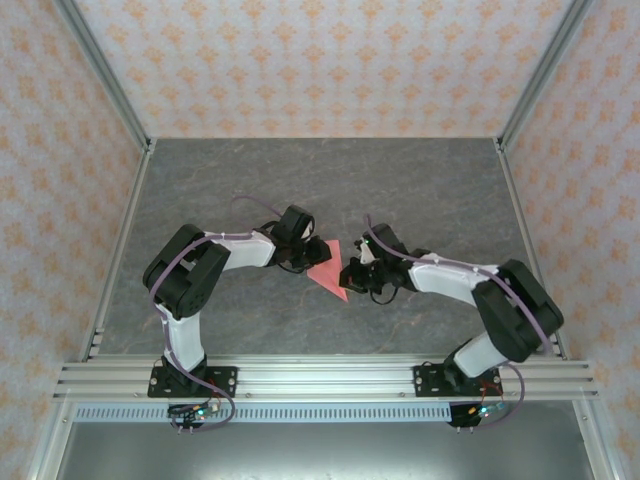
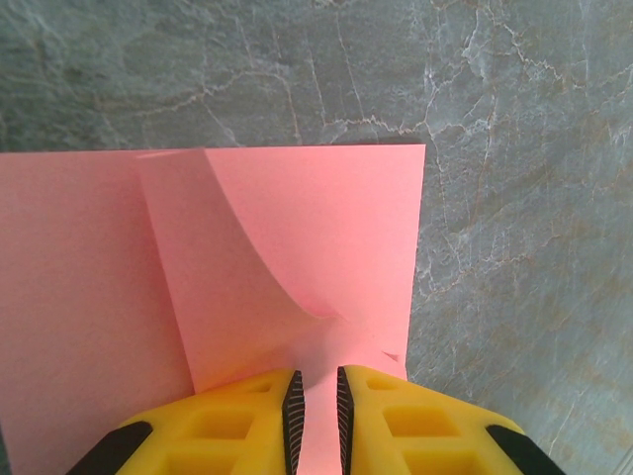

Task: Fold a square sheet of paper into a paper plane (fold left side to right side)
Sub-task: Fourth fold the wing at the center of the table.

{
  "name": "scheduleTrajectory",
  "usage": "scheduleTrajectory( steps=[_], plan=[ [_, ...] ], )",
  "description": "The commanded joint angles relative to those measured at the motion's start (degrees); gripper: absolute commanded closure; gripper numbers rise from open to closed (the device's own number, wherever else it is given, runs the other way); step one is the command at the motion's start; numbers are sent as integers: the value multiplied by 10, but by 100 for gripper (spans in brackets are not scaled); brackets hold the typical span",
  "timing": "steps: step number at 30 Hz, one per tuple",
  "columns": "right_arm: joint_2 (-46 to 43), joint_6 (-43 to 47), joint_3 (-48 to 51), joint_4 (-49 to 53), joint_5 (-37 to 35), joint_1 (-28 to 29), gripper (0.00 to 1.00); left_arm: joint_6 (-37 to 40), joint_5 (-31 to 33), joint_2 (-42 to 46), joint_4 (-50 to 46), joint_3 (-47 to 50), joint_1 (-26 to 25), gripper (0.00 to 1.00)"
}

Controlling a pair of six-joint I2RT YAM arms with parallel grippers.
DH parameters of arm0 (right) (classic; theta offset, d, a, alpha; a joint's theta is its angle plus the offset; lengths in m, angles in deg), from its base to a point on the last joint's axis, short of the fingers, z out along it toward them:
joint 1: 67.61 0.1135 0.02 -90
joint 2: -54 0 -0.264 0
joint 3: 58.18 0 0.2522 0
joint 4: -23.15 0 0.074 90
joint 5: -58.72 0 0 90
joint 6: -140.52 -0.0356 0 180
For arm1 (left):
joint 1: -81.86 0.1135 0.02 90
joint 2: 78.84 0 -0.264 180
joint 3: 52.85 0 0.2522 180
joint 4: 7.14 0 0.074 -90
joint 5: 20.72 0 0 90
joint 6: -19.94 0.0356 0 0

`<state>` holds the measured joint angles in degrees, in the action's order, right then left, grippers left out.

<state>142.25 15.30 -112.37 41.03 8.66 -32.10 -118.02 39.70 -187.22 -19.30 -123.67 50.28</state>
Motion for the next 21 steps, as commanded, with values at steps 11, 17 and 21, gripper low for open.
scheduleTrajectory(
  steps=[11, 17, 21],
  plan=[
    [82, 1, 1, 58, -60, 4, 99, 8, 20, 12, -50, 2, -6, 77],
    [91, 6, 22, 95, -97, 4, 100, 14, 12, 47, -47, -1, -6, 76],
    [94, 13, 22, 110, -114, 4, 100, 30, 4, 75, -64, 6, -18, 81]
  ],
)
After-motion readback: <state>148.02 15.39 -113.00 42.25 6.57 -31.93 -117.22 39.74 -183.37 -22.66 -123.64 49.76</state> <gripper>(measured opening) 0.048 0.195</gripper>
